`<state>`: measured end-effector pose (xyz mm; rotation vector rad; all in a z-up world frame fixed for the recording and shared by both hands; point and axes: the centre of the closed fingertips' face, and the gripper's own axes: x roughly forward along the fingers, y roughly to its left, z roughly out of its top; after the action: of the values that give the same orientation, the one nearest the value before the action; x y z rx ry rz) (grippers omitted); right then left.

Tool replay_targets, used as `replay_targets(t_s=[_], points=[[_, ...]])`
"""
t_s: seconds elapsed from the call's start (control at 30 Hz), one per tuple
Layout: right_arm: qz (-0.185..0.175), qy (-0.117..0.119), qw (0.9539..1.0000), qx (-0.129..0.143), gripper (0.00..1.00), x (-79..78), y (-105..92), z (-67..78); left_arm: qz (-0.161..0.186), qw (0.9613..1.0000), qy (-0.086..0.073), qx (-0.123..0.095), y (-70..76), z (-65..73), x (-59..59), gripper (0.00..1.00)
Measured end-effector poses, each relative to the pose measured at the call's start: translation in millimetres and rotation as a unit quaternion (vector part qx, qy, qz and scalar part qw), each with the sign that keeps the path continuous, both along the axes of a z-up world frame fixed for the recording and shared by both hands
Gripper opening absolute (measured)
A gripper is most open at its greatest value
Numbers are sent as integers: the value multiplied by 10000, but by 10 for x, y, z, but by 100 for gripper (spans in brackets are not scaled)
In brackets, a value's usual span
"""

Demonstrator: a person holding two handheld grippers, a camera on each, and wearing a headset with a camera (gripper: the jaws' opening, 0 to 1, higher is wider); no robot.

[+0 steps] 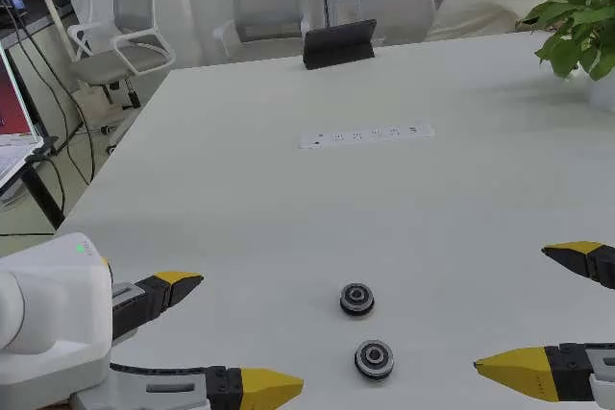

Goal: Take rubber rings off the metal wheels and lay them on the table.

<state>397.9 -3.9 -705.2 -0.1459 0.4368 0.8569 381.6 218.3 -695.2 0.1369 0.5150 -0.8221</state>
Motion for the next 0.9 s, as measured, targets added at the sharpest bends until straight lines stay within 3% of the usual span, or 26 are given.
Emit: replay_targets(t_s=[0.6,0.9], points=[[-128,-130,9996,-219,99,-49,42,-8,-166,9999,-38,-5,140,-6,-40,92],[-198,-202,9990,-341,99,-69,104,-24,-301,9994,-160,111,262,7,-31,92]])
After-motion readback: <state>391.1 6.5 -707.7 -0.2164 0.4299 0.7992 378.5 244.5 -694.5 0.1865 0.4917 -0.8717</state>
